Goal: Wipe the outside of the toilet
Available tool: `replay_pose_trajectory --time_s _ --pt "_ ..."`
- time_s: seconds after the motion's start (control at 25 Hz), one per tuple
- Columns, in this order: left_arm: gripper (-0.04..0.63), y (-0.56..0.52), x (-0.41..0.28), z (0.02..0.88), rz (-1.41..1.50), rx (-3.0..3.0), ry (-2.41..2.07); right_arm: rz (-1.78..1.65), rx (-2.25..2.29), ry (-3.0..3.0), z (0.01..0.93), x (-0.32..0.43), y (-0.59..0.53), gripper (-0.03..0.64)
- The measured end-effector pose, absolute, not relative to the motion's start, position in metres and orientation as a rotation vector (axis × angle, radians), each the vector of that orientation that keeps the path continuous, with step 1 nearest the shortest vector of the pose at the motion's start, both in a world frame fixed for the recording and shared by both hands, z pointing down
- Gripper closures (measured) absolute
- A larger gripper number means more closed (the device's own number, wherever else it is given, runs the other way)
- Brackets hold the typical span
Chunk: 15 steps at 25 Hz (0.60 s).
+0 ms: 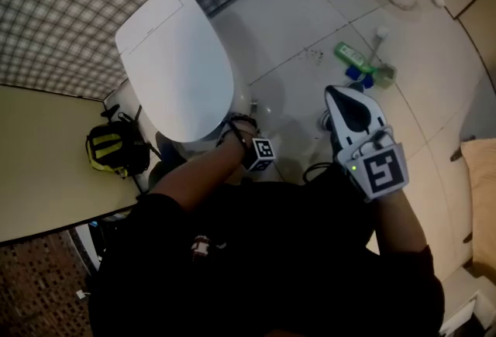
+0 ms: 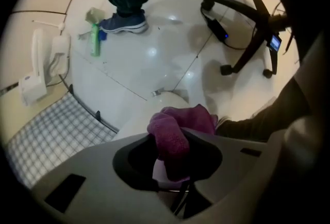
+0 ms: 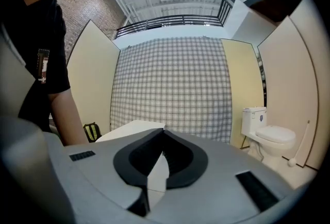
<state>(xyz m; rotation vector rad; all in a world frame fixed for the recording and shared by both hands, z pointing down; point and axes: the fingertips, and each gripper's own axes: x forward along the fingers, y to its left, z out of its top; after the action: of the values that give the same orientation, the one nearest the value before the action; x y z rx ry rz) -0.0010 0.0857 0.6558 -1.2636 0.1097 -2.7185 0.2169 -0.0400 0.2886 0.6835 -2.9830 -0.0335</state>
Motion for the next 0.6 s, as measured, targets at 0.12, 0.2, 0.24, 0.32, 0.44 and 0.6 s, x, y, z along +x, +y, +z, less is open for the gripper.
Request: replay_pose_trajectory --time_s 0.12,0.2,0.24,0.32,0.44,0.6 --pt "0.502 0.078 -0.008 0.69 -2.708 -1.121 -0.061 0.002 0.719 -2.97 0.298 0.228 -0.05 0.626" --pt "0.502 0.074 -0.007 0.703 -2.728 -1.128 -0.082 0.032 0.733 -2.954 0.304 0.232 -0.058 0.626" --pt "0.502 0.072 -0.007 0.71 -2.737 -1.148 -0.083 0.047 0.736 -2.949 0.307 0.233 -0.064 0.626" --pt "0.502 0.069 -0.009 0.725 -2.748 -1.167 -0.115 0.095 0.742 -2.937 0.315 0.232 -0.075 0.626" --pt "0.502 0.067 -0.009 0.74 -2.774 -1.226 -0.162 0.154 0.752 -2.91 0.33 0.23 -0.092 0.626" --pt "0.501 0.064 -0.01 0.773 -2.822 -1.34 -0.134 0.168 0.729 -2.885 0.347 0.216 -0.112 0.626"
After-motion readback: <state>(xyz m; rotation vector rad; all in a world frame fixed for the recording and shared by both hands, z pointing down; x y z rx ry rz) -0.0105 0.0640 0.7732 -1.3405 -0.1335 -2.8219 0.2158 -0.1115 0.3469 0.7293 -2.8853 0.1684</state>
